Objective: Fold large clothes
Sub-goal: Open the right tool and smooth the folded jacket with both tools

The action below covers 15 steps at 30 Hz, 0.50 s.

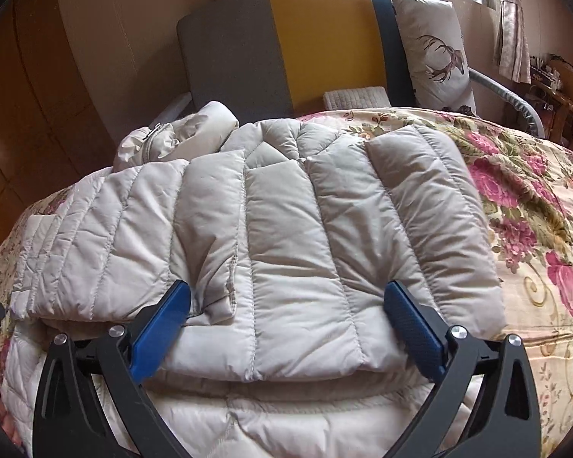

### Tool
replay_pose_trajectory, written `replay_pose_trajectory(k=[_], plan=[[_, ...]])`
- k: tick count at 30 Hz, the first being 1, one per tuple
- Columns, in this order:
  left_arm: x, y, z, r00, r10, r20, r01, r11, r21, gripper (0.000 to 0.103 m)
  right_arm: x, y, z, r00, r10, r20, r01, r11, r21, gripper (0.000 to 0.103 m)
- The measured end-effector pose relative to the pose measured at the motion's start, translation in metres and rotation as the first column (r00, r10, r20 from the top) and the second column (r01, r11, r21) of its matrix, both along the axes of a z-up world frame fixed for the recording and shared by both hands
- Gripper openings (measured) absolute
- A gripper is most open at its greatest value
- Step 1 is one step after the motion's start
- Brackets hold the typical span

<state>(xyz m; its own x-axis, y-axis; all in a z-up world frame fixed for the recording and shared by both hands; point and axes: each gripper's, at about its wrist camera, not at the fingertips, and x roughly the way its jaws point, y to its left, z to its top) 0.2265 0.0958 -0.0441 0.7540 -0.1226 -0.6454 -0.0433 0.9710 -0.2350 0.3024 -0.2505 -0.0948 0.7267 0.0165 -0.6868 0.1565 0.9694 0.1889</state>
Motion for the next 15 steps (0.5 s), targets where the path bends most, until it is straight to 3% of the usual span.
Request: replay_pose_trajectory(k=[5, 10, 15], plan=[[-0.046, 0.023, 0.003, 0.999, -0.036, 0.036, 0.036, 0.999, 0.003, 0.097, -0.049, -0.022, 0.034, 0.998, 0.014, 0.064, -0.022, 0.992, 0.123, 0.101], [-0.078, 0.041, -0.005, 0.999, -0.041, 0.032, 0.04, 0.998, 0.056, 0.097, -0.108, -0.052, 0.03, 0.998, 0.03, 0.057, -0.039, 0.986, 0.165, 0.101], [-0.106, 0.054, -0.016, 0.997, -0.072, -0.006, 0.071, 0.997, -0.007, 0.097, -0.167, -0.091, 0.019, 0.997, 0.056, 0.048, -0.066, 0.964, 0.257, 0.096]])
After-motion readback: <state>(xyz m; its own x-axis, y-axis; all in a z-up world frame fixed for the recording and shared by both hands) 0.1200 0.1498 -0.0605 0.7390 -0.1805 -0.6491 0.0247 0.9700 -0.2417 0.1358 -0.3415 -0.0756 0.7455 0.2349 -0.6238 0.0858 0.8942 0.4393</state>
